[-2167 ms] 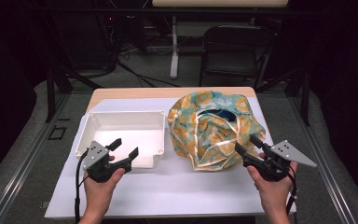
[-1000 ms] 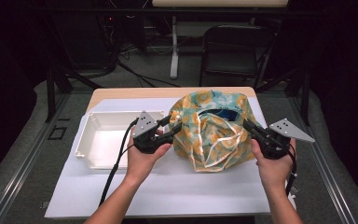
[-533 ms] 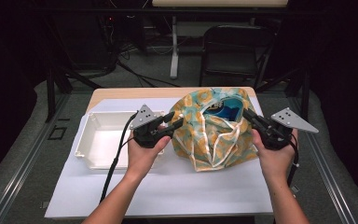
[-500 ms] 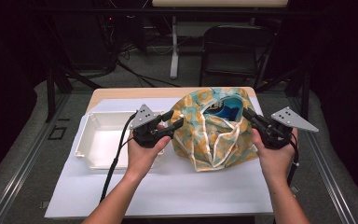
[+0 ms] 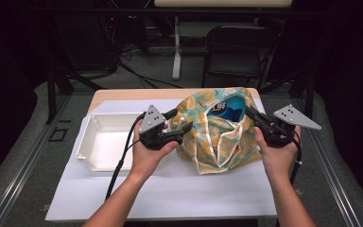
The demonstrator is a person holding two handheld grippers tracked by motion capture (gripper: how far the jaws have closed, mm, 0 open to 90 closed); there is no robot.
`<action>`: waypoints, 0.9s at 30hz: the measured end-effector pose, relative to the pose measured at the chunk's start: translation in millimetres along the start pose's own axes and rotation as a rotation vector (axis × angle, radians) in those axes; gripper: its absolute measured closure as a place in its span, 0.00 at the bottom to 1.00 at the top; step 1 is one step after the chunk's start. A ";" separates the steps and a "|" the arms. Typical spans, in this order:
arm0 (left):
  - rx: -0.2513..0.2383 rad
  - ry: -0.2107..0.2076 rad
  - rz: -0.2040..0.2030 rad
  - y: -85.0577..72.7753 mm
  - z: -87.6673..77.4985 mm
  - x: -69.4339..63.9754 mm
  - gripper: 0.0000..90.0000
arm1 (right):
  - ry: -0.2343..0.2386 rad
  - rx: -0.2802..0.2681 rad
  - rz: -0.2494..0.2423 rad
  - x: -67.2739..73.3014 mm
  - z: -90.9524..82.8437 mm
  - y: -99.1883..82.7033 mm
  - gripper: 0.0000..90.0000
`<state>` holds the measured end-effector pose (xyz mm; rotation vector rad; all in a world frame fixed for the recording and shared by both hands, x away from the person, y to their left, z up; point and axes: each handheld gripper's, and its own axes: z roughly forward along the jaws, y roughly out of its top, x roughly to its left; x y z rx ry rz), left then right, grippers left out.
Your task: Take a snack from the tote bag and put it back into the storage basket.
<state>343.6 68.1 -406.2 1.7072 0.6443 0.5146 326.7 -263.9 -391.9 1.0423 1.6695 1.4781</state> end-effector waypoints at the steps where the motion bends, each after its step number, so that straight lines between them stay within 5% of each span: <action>1: 0.013 0.009 0.003 0.7 2.9 -0.9 0.37 | 0.000 0.002 -0.001 0.4 -0.1 -0.2 1.00; 2: 0.028 0.012 0.012 1.2 6.1 -1.3 0.40 | 0.000 0.002 -0.001 0.7 -0.2 -0.3 1.00; 4: 0.053 0.029 0.032 1.8 10.2 -2.4 0.62 | -0.001 0.000 -0.005 0.3 -0.5 -0.3 1.00; 5: 0.063 0.052 0.041 1.7 11.6 -3.1 0.62 | -0.001 0.000 -0.005 0.3 -0.5 -0.3 1.00; 6: 0.078 0.052 0.036 1.6 12.8 -1.9 0.74 | -0.002 0.000 -0.003 -0.4 -1.1 -0.1 1.00; 7: 0.086 0.032 0.030 1.6 12.9 0.1 0.97 | -0.009 -0.003 -0.008 -2.4 -2.6 0.9 1.00; 13: 0.050 0.024 -0.012 9.1 7.8 14.7 1.00 | -0.036 -0.010 -0.008 -9.5 -3.9 6.9 1.00; 19: -0.005 0.026 -0.119 23.6 12.0 38.3 1.00 | -0.055 -0.010 -0.027 -13.8 4.1 17.8 1.00; 27: -0.007 0.053 -0.291 24.7 28.6 69.8 1.00 | -0.066 0.037 -0.040 -20.6 19.8 29.3 1.00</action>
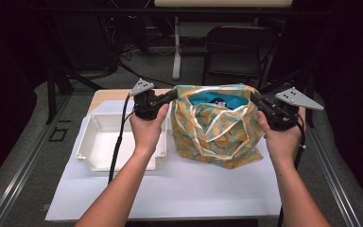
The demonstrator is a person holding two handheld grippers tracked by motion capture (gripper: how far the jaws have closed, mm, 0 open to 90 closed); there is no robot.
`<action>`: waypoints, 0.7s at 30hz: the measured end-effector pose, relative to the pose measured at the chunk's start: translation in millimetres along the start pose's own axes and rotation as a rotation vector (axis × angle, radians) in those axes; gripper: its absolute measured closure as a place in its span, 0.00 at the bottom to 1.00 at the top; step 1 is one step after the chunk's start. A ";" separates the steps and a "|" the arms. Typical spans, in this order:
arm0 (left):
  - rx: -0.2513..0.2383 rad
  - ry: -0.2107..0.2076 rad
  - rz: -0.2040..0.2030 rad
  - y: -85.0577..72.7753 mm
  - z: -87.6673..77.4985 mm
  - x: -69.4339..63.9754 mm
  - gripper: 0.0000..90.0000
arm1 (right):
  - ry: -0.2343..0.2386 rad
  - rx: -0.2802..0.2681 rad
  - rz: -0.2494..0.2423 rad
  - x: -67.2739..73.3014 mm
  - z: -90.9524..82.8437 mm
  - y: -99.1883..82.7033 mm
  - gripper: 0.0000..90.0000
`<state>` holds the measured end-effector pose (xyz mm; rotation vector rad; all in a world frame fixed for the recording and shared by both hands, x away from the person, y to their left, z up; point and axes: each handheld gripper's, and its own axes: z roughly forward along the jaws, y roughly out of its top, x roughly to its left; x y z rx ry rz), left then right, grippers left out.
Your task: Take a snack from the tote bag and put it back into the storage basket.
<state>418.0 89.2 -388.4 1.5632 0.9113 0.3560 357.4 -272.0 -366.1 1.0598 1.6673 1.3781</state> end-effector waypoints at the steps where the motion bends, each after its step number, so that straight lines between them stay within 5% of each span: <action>1: 0.018 0.008 -0.002 -1.0 3.4 2.7 1.00 | 0.003 0.015 -0.006 -0.3 2.1 1.2 1.00; 8: 0.151 0.001 0.004 -18.8 21.9 5.9 0.94 | -0.018 0.082 0.014 -9.8 16.3 -7.8 1.00; 9: 0.135 -0.009 0.005 -19.6 19.3 4.8 0.77 | -0.015 0.084 0.043 -13.3 16.9 -13.2 1.00; 14: 0.064 0.032 0.052 -17.7 -6.6 -3.3 0.56 | -0.012 0.087 0.045 -14.7 15.0 -20.0 1.00; 18: 0.020 0.021 0.100 -20.7 -22.9 -16.4 0.54 | -0.010 0.084 0.046 -14.5 15.1 -21.1 1.00; 21: 0.035 0.000 0.145 -24.0 -20.5 -30.6 0.54 | -0.004 0.077 0.040 -10.6 15.6 -19.9 1.00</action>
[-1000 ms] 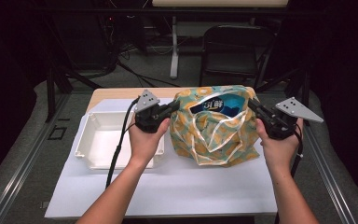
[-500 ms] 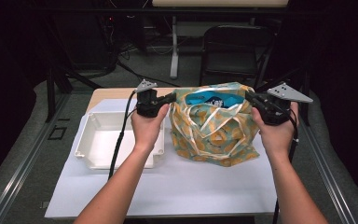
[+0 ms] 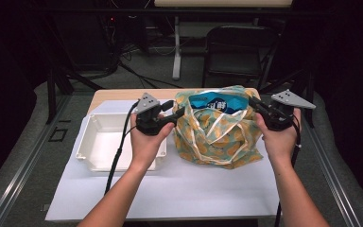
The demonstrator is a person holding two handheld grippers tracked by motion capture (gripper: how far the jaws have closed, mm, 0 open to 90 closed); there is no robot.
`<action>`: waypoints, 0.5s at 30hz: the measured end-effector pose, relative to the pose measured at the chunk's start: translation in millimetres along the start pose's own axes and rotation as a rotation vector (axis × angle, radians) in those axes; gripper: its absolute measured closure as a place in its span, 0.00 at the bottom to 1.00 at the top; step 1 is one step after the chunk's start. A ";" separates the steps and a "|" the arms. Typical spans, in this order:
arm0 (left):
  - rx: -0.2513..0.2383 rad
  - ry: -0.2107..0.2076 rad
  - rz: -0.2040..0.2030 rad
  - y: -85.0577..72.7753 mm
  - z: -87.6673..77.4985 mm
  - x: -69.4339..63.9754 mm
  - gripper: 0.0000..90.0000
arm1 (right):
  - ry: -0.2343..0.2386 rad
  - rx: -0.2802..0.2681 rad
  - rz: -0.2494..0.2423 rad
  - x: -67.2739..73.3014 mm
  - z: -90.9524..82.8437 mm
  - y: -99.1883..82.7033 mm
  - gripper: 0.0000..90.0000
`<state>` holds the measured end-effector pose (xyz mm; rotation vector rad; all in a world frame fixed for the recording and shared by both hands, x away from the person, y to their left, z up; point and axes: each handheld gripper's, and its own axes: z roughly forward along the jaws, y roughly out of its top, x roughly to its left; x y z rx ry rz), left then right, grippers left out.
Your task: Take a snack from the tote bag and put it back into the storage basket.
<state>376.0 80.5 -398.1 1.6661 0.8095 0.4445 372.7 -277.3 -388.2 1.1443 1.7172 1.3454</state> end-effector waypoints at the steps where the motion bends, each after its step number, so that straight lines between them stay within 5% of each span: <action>1: 0.011 -0.009 0.005 -0.3 4.1 -4.4 0.54 | 0.000 0.000 0.000 0.0 0.0 0.0 1.00; 7: 0.076 0.004 -0.021 -4.1 31.3 -12.9 0.34 | 0.001 -0.004 -0.006 3.6 -0.8 1.9 1.00; 10: 0.108 0.005 -0.014 -7.4 42.0 -17.1 0.33 | 0.004 -0.008 -0.004 3.1 -0.8 1.6 1.00; 13: 0.119 0.039 0.014 -8.7 44.6 -20.2 0.48 | 0.008 -0.005 -0.011 2.8 -1.5 0.9 1.00; 15: 0.150 0.054 0.028 -8.9 45.1 -19.3 0.73 | 0.012 -0.005 -0.014 2.1 -2.2 0.4 1.00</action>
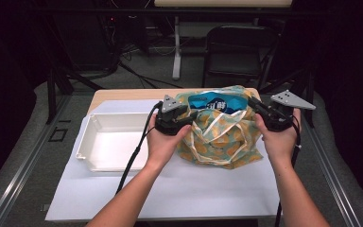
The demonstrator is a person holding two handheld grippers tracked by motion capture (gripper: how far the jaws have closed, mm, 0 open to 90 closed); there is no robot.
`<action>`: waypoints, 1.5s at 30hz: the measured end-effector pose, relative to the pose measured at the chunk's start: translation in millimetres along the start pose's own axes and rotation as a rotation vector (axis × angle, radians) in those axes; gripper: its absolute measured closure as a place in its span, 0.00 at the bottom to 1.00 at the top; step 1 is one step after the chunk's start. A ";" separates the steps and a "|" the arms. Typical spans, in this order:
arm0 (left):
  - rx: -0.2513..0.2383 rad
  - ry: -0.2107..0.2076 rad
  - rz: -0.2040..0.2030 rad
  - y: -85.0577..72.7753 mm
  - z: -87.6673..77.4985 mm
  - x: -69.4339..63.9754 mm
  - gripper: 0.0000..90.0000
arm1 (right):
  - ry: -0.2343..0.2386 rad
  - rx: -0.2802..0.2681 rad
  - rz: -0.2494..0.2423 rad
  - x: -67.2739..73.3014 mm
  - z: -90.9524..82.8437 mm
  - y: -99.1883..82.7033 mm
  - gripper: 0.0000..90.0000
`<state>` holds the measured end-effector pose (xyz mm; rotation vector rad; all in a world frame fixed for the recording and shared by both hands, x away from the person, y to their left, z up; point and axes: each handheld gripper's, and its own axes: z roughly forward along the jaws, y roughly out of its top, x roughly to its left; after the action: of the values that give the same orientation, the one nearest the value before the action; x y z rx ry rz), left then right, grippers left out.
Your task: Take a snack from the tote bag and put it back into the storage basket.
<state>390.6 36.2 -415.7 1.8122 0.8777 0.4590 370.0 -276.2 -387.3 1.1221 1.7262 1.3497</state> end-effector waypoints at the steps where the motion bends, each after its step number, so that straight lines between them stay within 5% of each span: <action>1: 0.000 -0.004 0.001 -0.2 -0.7 1.0 0.81 | -0.003 -0.002 0.000 -0.2 -0.2 -0.3 1.00; 2: 0.002 -0.014 0.005 0.2 -2.6 2.6 0.97 | 0.000 -0.004 -0.001 -1.4 -1.2 -0.5 1.00; 3: 0.003 -0.020 0.006 0.6 -4.4 4.0 1.00 | 0.000 -0.005 -0.001 -1.6 -1.6 -0.6 1.00; 11: -0.097 -0.081 0.022 20.9 -29.5 14.6 1.00 | -0.008 -0.030 -0.002 -6.0 -6.8 4.3 1.00; 15: -0.139 -0.091 -0.009 36.7 -28.6 26.9 1.00 | -0.021 -0.031 -0.005 -10.2 -5.2 11.0 1.00; 19: -0.170 -0.123 -0.100 51.8 -17.5 48.5 1.00 | -0.020 -0.015 -0.014 -12.8 0.4 18.0 1.00; 23: -0.141 -0.113 -0.179 54.1 0.9 63.0 1.00 | -0.016 0.012 0.015 -19.9 12.7 23.7 1.00; 25: -0.073 -0.094 -0.213 44.1 15.8 70.8 1.00 | -0.021 0.062 0.039 -25.1 23.0 17.2 1.00; 30: 0.004 -0.107 -0.233 24.5 28.2 75.2 1.00 | -0.011 0.105 0.048 -27.1 30.9 -0.6 0.99; 31: 0.001 -0.112 -0.235 21.6 27.3 75.3 0.98 | 0.003 0.106 0.058 -27.8 30.9 -4.1 0.99; 32: -0.011 -0.113 -0.233 20.2 25.2 74.5 0.84 | 0.014 0.107 0.059 -28.0 28.9 -8.5 0.98; 34: -0.028 -0.111 -0.205 20.1 17.6 73.0 0.80 | 0.011 0.104 0.061 -27.7 28.2 -9.6 0.96; 35: -0.041 -0.104 -0.195 20.3 13.7 71.3 0.75 | 0.002 0.094 0.064 -28.3 22.9 -10.1 0.84; 40: -0.057 -0.083 -0.135 21.7 -1.1 67.8 0.76 | 0.012 0.044 0.059 -28.5 8.3 -6.0 0.66; 45: -0.067 -0.089 -0.127 16.3 -4.2 68.4 0.79 | 0.008 -0.013 0.063 -28.0 -12.3 -0.7 0.55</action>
<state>438.9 86.5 -405.1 1.6919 0.8991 0.3205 370.5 -306.7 -385.1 1.1736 1.6981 1.4037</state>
